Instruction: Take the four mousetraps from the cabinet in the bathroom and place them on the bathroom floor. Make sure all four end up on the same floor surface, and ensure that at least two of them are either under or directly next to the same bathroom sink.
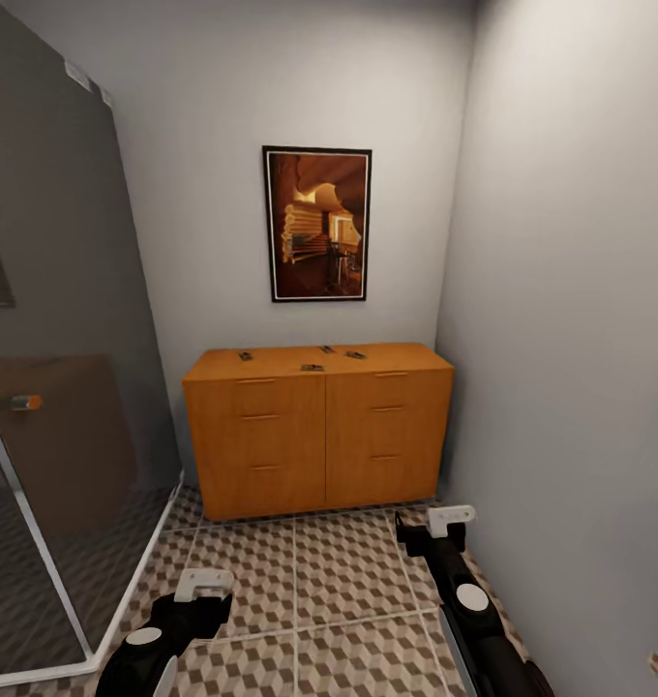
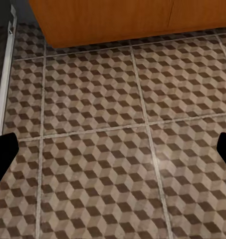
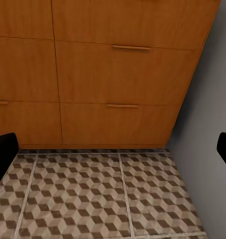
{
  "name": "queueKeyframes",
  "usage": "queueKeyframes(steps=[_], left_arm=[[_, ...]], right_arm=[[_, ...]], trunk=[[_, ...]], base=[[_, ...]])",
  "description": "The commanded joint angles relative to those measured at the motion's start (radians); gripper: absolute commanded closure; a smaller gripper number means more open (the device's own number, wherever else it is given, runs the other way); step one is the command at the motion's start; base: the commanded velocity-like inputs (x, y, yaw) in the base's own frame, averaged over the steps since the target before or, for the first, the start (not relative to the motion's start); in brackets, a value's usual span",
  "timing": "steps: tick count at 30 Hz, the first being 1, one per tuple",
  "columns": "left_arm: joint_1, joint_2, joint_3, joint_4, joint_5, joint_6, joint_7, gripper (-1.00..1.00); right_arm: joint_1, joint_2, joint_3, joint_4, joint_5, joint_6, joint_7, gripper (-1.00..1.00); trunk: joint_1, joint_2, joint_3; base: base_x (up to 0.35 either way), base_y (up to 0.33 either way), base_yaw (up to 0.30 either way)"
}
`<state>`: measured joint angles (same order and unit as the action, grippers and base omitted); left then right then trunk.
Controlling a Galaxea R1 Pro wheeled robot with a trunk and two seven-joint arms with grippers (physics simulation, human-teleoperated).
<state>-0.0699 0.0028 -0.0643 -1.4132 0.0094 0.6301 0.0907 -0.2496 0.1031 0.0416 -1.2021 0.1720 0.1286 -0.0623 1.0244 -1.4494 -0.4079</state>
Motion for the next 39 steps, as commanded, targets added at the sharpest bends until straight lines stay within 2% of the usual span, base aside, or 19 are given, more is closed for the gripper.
queueKeyframes(steps=[1, 17, 39], left_arm=[[-0.001, 0.0, -0.002, -0.001, 0.001, 0.005, 0.006, -1.0], [-0.001, 0.0, -0.002, -0.001, 0.001, 0.004, 0.006, -1.0], [-0.001, 0.0, -0.003, -0.001, 0.001, 0.003, 0.006, -1.0]], right_arm=[[0.0, 0.0, 0.002, -0.001, 0.01, 0.008, -0.005, -1.0], [0.0, 0.0, 0.002, -0.001, 0.01, 0.008, -0.005, -1.0], [0.0, 0.0, 0.002, -0.001, 0.011, 0.008, -0.006, -1.0]], trunk=[[0.001, -0.001, -0.001], [0.001, -0.001, -0.001], [0.001, -0.001, -0.001]], base=[[0.333, 0.0, 0.0], [0.301, 0.0, 0.0], [0.025, 0.0, 0.0]])
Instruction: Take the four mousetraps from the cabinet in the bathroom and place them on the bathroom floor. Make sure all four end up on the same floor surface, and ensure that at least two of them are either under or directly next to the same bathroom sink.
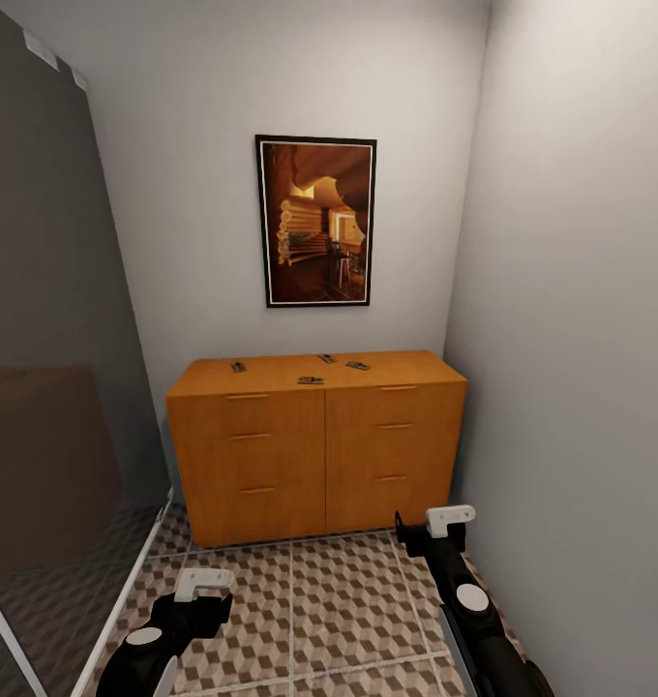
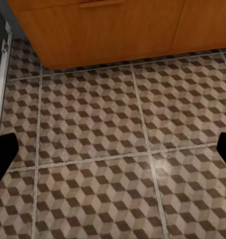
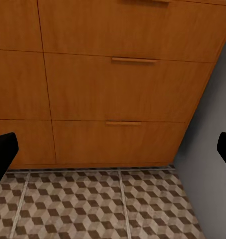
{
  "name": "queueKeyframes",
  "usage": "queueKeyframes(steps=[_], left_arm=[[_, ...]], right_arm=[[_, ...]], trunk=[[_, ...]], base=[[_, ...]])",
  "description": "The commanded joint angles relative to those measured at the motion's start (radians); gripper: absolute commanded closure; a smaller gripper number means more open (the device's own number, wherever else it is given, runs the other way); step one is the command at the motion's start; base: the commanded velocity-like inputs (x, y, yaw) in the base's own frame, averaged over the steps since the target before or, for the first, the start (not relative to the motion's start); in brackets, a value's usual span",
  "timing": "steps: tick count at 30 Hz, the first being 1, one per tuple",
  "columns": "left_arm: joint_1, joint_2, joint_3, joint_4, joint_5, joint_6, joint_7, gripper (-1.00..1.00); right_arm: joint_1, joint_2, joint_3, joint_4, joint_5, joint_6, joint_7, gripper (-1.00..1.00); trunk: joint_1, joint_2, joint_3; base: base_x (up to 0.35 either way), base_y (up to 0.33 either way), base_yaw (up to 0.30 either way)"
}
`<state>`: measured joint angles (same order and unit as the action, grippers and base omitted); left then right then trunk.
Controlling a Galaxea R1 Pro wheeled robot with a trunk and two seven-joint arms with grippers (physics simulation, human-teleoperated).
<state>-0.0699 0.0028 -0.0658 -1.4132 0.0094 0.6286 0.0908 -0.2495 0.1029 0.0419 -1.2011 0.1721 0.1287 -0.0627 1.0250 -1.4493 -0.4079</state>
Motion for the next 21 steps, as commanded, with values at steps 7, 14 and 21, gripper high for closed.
queueKeyframes(steps=[7, 14, 21], left_arm=[[-0.001, 0.0, -0.006, -0.001, 0.001, 0.005, 0.006, -1.0], [-0.001, 0.0, -0.032, -0.001, 0.001, 0.005, 0.006, -1.0], [-0.001, 0.0, -0.039, 0.0, 0.001, 0.005, 0.006, -1.0]], right_arm=[[0.0, 0.0, 0.002, -0.002, 0.01, 0.007, -0.006, -1.0], [0.0, 0.0, 0.001, -0.002, 0.01, 0.007, -0.006, -1.0], [0.0, 0.0, 0.001, -0.002, 0.01, 0.007, -0.006, -1.0]], trunk=[[0.0, -0.001, -0.001], [0.0, -0.001, -0.001], [0.0, -0.001, -0.001]], base=[[0.0, 0.0, 0.0], [0.0, 0.0, 0.0], [0.0, 0.0, 0.0]])
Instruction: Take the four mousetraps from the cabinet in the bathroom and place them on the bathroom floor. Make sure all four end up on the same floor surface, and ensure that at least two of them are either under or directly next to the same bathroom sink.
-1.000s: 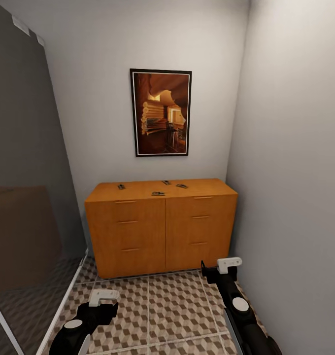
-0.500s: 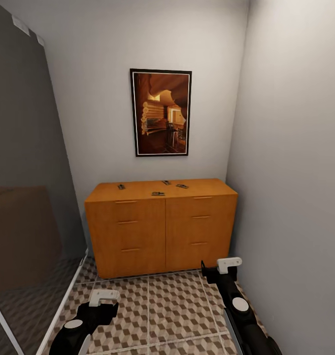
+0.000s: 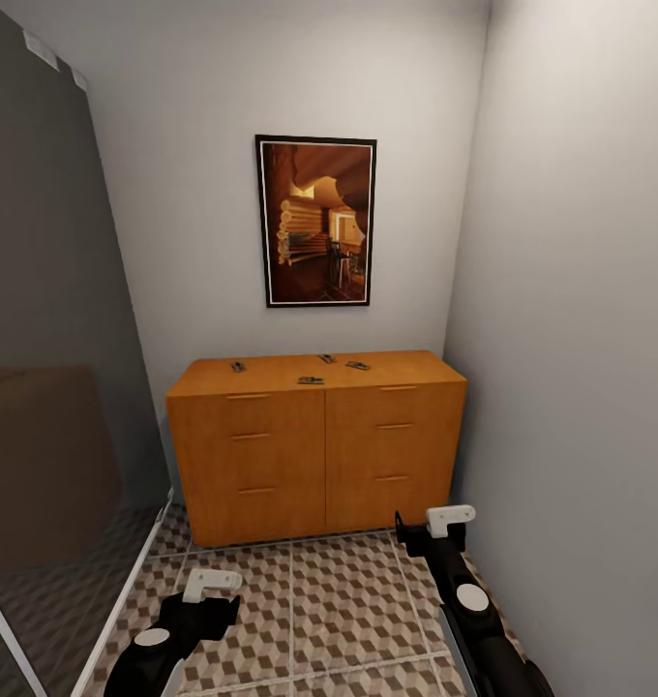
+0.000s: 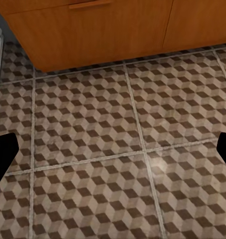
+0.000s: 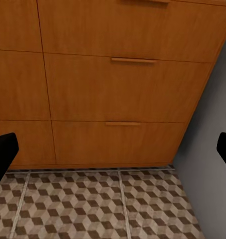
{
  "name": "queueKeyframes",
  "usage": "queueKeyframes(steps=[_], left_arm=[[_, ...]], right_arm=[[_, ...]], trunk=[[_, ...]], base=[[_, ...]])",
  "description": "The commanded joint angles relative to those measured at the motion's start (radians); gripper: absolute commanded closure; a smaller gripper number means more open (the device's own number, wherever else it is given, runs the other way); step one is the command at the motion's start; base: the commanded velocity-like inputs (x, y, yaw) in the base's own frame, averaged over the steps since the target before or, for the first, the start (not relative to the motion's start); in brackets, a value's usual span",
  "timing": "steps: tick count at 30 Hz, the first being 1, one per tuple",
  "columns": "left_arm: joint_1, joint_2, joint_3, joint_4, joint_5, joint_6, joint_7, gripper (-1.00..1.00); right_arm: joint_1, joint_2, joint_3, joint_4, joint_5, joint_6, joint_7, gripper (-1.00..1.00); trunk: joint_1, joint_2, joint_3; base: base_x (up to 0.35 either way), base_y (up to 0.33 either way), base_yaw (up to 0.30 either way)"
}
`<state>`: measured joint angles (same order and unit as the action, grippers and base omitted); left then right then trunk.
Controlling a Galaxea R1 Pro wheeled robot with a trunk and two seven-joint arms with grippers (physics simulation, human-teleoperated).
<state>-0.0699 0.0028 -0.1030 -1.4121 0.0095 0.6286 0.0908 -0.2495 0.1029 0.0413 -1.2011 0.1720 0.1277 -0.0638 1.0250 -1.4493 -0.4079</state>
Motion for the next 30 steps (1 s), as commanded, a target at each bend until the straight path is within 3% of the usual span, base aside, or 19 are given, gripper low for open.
queueKeyframes(steps=[1, 22, 30], left_arm=[[-0.001, 0.0, -0.002, -0.001, 0.001, 0.005, 0.006, -1.0], [-0.001, 0.0, -0.002, -0.006, 0.0, 0.005, 0.006, -1.0], [-0.001, 0.0, -0.001, -0.005, 0.0, 0.005, 0.007, -1.0]], right_arm=[[0.0, 0.0, 0.002, -0.002, 0.01, 0.008, -0.005, -1.0], [0.0, -0.002, 0.001, 0.008, 0.012, 0.012, -0.003, -1.0], [-0.002, -0.002, -0.001, -0.077, 0.036, 0.107, -0.008, -1.0]], trunk=[[0.0, -0.001, -0.001], [0.0, -0.001, -0.001], [0.0, -0.001, -0.001]], base=[[0.0, 0.0, 0.0], [0.0, 0.0, 0.0], [0.0, 0.0, 0.0]])
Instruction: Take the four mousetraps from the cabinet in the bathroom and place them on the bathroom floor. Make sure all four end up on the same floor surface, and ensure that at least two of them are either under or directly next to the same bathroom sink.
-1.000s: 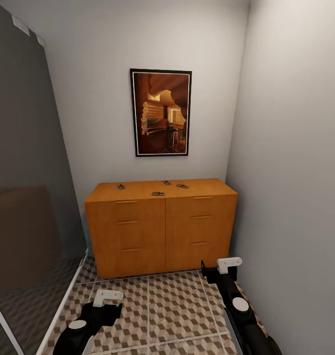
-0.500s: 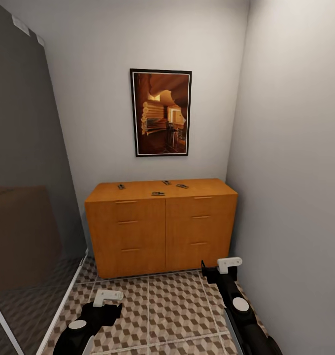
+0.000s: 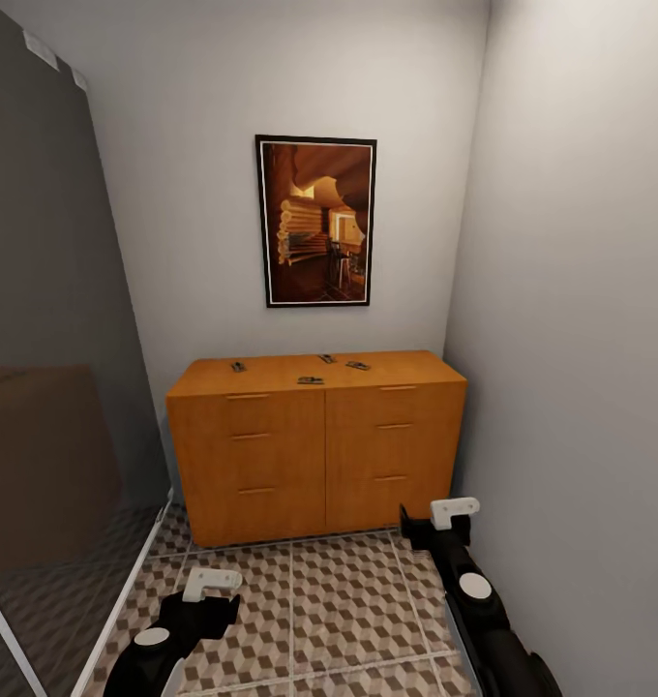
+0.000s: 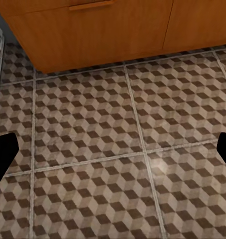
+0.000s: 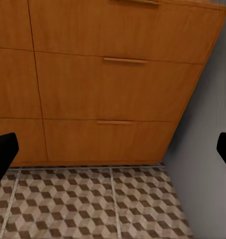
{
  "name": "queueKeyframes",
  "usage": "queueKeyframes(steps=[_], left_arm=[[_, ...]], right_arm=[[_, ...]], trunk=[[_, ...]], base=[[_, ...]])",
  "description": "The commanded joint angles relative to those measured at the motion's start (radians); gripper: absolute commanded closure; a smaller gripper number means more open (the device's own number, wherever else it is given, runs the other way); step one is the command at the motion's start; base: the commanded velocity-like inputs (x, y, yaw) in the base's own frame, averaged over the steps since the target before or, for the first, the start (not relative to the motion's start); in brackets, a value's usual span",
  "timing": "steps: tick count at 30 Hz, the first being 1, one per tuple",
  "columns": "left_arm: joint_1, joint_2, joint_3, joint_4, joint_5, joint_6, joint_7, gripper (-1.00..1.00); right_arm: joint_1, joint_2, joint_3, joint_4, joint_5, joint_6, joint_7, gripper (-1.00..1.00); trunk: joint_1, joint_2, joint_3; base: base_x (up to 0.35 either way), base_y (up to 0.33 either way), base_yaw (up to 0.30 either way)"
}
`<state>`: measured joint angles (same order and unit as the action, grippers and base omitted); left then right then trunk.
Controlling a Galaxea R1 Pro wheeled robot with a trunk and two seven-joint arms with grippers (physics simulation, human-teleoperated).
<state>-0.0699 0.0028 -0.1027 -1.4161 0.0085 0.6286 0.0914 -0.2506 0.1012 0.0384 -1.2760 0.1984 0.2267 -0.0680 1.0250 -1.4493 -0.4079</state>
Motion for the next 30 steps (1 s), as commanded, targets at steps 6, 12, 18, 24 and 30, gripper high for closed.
queueKeyframes(steps=[6, 12, 18, 24, 30], left_arm=[[-0.001, 0.0, -0.003, 0.001, 0.002, 0.005, 0.006, -1.0], [-0.001, 0.0, -0.004, 0.002, 0.002, 0.005, 0.005, -1.0], [-0.001, 0.0, -0.005, 0.001, 0.002, 0.005, 0.005, -1.0], [-0.001, 0.0, -0.005, -0.001, 0.002, 0.005, 0.005, -1.0], [-0.001, 0.0, -0.005, -0.001, 0.001, 0.005, 0.005, -1.0]], right_arm=[[-0.073, 0.0, 0.002, -0.106, 0.06, 0.188, 0.0, -1.0], [-0.188, 0.002, 0.001, -0.13, 0.072, 0.293, 0.003, -1.0], [-0.274, 0.003, 0.001, -0.13, 0.072, 0.37, 0.008, -1.0], [-0.412, 0.011, 0.004, -0.118, 0.07, 0.475, 0.011, -1.0], [-0.603, 0.034, 0.015, 0.025, 0.068, 0.523, 0.013, -1.0]], trunk=[[0.0, -0.001, -0.001], [0.0, -0.001, -0.001], [0.0, -0.001, -0.001], [0.0, -0.001, -0.001], [0.0, -0.001, -0.001]], base=[[0.0, 0.0, 0.0], [0.0, 0.0, 0.0], [0.0, 0.0, 0.0], [0.0, 0.0, 0.0], [0.0, 0.0, 0.0]])
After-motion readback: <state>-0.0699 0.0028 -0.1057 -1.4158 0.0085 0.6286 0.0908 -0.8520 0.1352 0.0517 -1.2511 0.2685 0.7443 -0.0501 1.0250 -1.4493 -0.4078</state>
